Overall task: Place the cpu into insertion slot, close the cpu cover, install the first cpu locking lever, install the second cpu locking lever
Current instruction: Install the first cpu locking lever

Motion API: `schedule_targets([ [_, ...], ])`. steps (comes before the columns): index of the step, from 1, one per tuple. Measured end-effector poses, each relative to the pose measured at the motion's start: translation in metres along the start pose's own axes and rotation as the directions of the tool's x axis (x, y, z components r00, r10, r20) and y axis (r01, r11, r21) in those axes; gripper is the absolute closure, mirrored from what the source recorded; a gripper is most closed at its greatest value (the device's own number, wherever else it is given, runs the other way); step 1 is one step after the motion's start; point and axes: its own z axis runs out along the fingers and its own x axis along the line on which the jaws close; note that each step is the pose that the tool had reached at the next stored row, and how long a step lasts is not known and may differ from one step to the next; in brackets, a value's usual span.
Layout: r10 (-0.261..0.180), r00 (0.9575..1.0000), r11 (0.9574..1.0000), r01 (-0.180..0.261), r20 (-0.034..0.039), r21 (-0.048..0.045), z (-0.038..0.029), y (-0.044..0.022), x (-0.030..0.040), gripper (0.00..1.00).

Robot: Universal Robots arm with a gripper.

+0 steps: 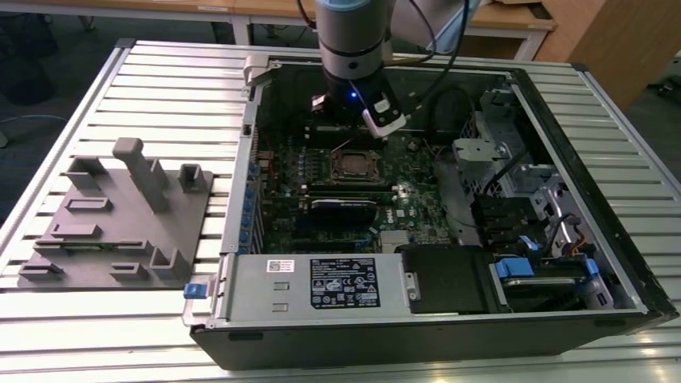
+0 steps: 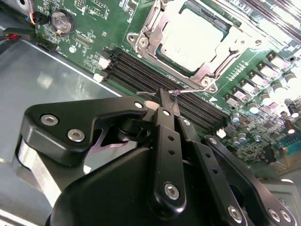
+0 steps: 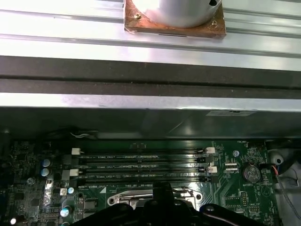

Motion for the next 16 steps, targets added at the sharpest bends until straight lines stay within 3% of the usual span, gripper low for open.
schedule_targets([
  [10, -0.001, 1.0000, 0.9999, 0.001, 0.0080, -0.0105, 0.0082, -0.0016, 0.0029, 0.90],
  [16, -0.006, 0.9996, 0.9999, 0.006, 0.0268, -0.0123, 0.0129, -0.0029, 0.0036, 0.90],
])
